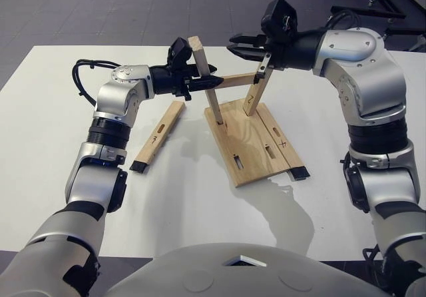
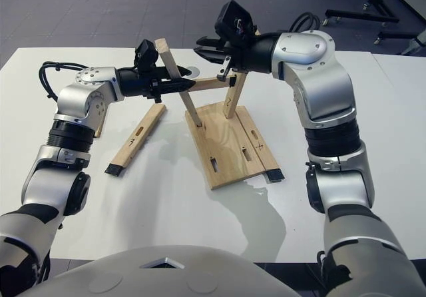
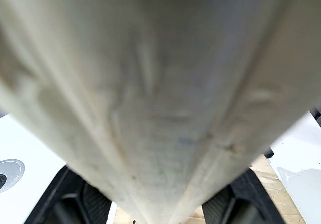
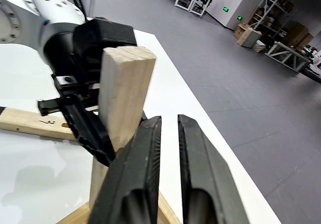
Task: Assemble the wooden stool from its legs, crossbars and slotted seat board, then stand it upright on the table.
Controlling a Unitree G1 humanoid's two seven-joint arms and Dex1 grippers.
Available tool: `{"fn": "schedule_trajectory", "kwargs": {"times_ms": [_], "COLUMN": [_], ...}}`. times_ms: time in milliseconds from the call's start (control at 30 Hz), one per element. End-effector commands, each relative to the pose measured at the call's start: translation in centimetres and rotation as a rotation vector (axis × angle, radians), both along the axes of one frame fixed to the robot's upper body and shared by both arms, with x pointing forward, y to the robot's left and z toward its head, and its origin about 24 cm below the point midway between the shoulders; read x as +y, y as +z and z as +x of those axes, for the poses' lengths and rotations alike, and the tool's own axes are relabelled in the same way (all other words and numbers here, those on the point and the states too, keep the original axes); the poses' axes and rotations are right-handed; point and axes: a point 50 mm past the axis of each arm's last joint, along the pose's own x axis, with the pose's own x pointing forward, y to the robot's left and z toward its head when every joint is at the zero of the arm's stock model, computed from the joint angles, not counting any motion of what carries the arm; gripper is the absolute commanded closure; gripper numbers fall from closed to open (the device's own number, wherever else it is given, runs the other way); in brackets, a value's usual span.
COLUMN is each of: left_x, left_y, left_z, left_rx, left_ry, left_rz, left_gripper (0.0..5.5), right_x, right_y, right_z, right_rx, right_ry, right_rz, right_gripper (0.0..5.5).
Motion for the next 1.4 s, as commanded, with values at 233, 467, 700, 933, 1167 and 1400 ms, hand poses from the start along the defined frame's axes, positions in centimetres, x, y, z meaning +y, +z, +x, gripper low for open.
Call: {"fn": "schedule_trajectory", "kwargs": {"times_ms": [233, 467, 700, 933, 1167, 1400], "left_x": [0.6, 0.7, 0.5, 0.3, 0.1, 0.5], "left_y": [-1.8, -2.1, -2.4, -2.4, -2.5, -1.2], "left_z": [-0.3, 0.0, -0.1, -0.3, -0.4, -0.1], "left_rx": [0.05, 0.074, 0.087, 0.046, 0.041, 0.007], "left_ry": [0.042, 0.069, 0.055, 0.02, 0.014, 0.033], "left_rz": [0.074, 0.083, 0.123, 0.182, 0.191, 0.166], "left_gripper": [3.41, 3.41, 3.41, 3.41, 3.41, 3.41], "right_x": [0.6, 0.9, 1.1, 0.9, 0.9, 0.6], "right_y": [-2.4, -4.0, -5.1, -5.8, -6.3, -6.4], "right_z": [0.4, 1.5, 1.5, 1.4, 1.2, 1.3], "right_rx": [0.043, 0.043, 0.069, 0.069, 0.071, 0.058], "right_ry": [-0.081, -0.213, -0.226, -0.223, -0.225, -0.236], "right_rz": [0.002, 0.023, -0.004, -0.059, -0.081, -0.103], "right_gripper": [5.47, 5.47, 5.47, 5.47, 5.47, 5.47]}}
